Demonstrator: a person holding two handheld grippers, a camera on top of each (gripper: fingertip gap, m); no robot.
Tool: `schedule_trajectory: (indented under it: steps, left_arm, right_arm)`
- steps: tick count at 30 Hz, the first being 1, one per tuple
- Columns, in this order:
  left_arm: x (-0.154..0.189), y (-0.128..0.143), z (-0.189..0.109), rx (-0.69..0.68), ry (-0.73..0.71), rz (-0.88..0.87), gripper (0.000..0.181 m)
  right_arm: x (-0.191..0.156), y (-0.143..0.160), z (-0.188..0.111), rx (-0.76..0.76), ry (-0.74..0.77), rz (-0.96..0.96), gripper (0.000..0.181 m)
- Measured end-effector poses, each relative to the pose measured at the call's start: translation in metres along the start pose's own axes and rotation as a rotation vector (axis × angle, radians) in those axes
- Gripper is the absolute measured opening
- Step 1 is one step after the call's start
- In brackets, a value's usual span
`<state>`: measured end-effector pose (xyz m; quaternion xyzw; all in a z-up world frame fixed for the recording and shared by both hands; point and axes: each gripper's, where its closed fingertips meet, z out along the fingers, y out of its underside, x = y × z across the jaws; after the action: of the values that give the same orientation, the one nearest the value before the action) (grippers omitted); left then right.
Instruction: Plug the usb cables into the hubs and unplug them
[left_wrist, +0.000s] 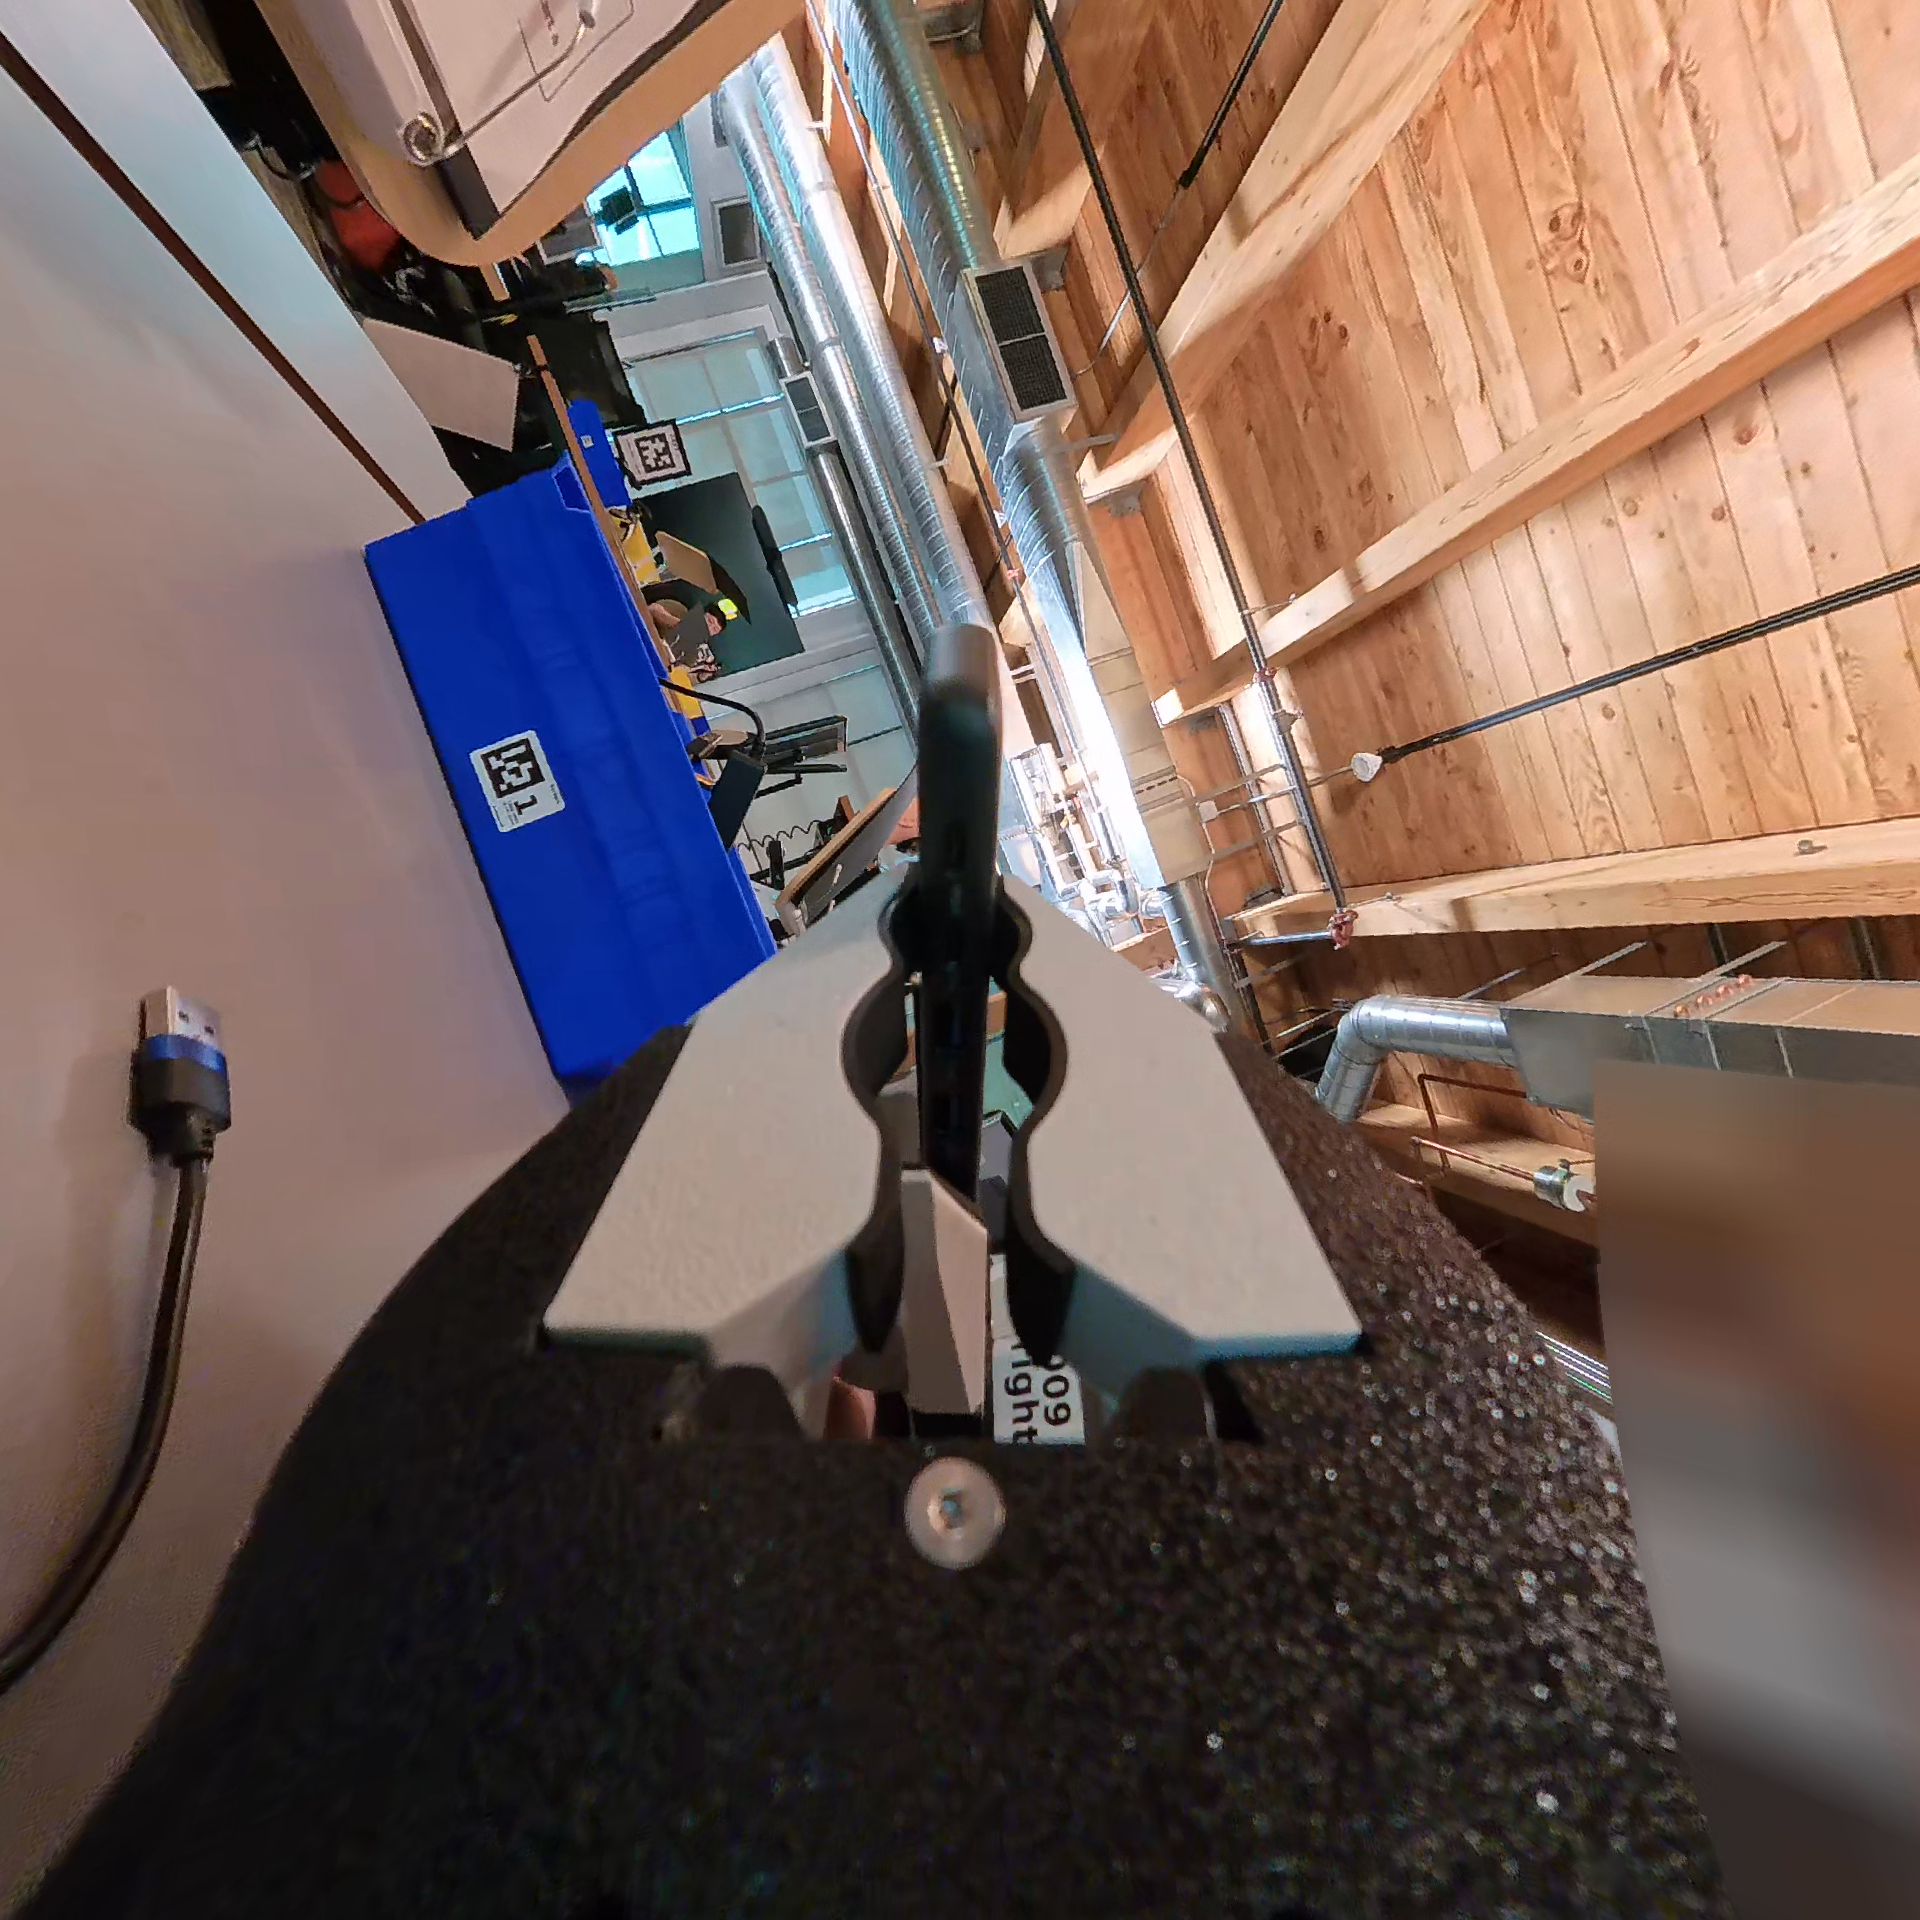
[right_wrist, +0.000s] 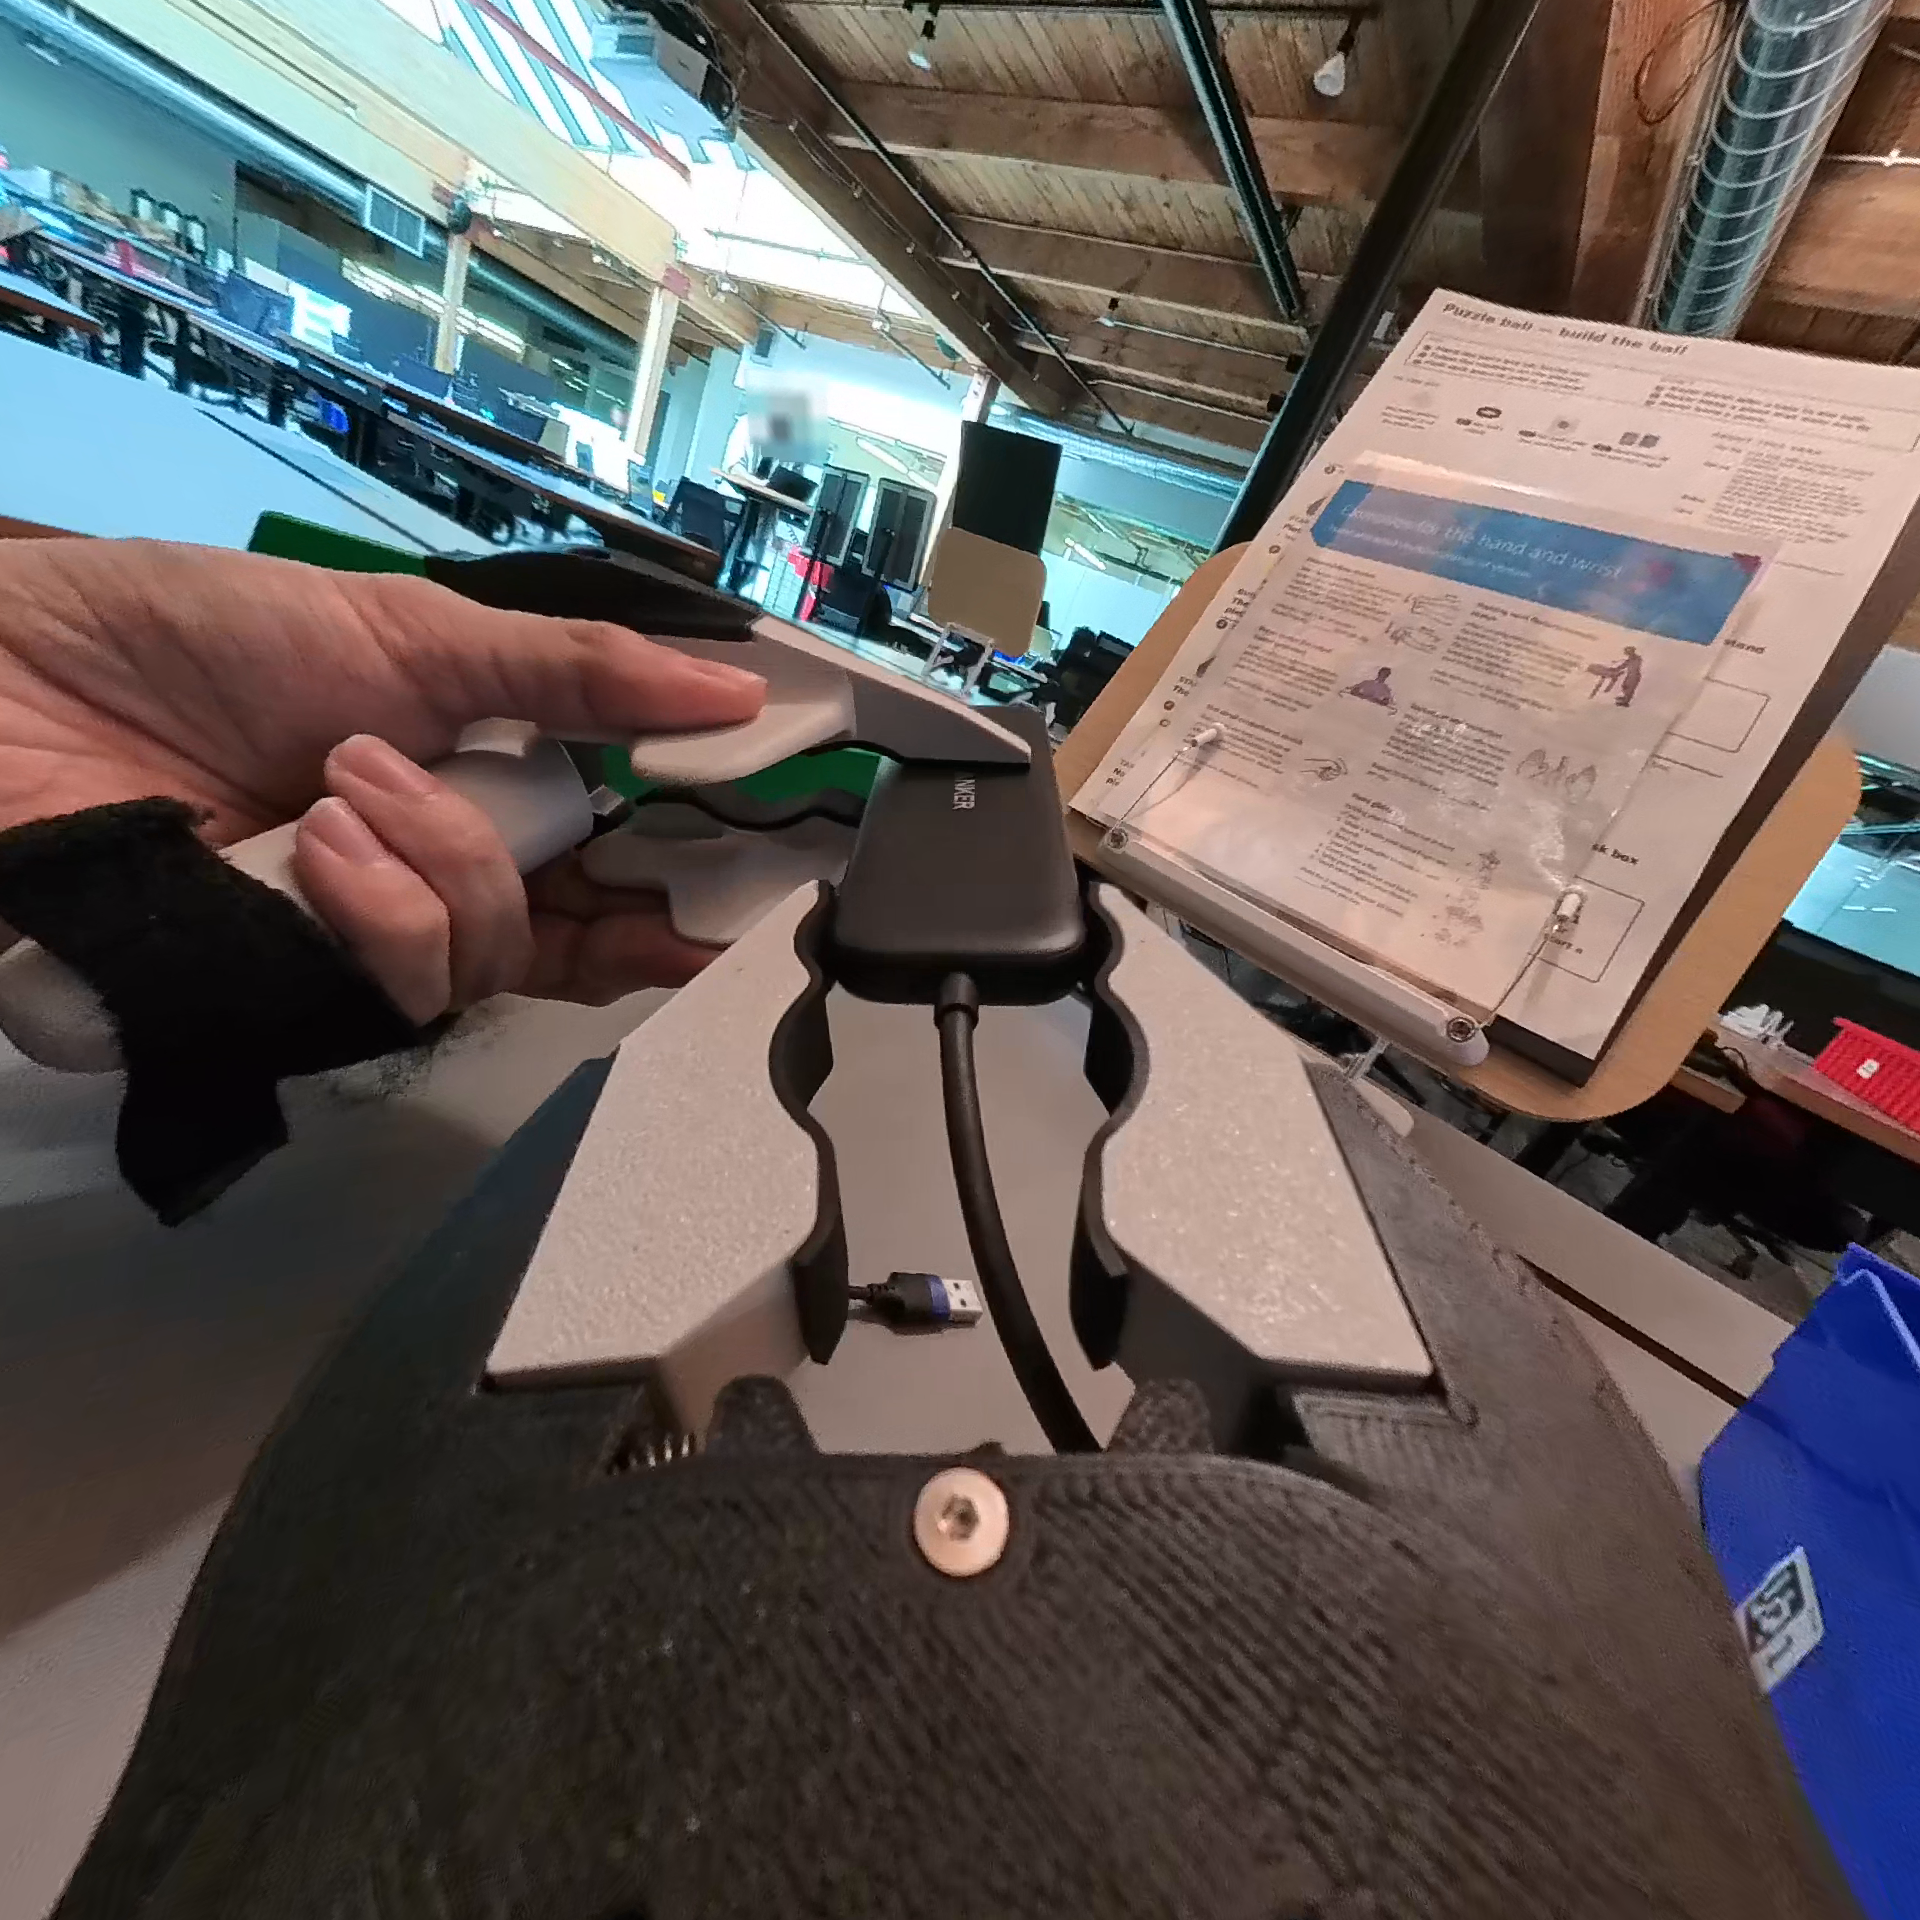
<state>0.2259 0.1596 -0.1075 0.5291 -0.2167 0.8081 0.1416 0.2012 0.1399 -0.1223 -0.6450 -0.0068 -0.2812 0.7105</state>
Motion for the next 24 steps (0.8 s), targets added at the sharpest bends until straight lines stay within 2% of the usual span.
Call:
schedule_trajectory:
  steps: [7,12,18,24]
  left_arm:
    - [-0.002,-0.001,0.001,0.005,-0.004,-0.006,0.009]
    - [-0.006,-0.003,0.0,-0.002,-0.044,0.074,0.01]
    - [0.003,-0.001,0.001,-0.051,-0.077,0.265,0.011]
    - [0.004,0.0,0.001,-0.129,-0.221,0.638,0.024]
  right_arm:
    - [0.001,0.001,0.0,0.01,-0.006,-0.026,0.045]
    - [0.001,0.013,0.002,-0.059,-0.021,-0.042,0.046]
    - [0.001,0.006,0.001,-0.062,-0.032,0.026,0.045]
    - [0.008,-0.002,-0.004,-0.017,-0.059,0.204,0.046]
